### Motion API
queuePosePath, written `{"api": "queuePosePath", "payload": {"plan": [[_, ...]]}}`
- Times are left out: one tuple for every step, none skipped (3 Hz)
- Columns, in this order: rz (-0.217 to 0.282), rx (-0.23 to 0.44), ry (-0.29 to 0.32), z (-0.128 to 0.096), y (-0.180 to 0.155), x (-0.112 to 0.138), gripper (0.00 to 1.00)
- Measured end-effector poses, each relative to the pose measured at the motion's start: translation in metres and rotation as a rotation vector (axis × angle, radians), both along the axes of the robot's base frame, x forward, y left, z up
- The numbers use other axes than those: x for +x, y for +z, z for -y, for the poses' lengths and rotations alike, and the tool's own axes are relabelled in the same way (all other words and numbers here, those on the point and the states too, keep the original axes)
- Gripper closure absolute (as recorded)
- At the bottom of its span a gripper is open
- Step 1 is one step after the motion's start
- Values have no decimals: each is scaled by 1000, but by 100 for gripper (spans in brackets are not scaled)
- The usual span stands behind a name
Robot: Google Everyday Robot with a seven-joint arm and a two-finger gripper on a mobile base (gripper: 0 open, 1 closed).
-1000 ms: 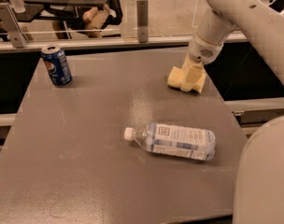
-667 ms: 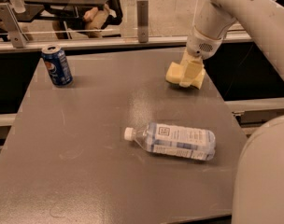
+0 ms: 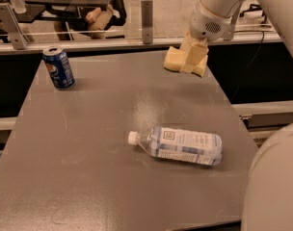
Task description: Pick sponge
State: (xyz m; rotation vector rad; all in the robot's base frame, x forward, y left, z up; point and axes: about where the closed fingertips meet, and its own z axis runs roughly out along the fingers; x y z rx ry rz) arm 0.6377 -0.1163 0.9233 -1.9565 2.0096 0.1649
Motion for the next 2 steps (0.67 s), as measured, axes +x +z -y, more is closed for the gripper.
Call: {"api": "queuePosePath", "payload": {"plan": [[17, 33, 51, -17, 24, -14, 100], [17, 33, 51, -17, 24, -14, 100]]}}
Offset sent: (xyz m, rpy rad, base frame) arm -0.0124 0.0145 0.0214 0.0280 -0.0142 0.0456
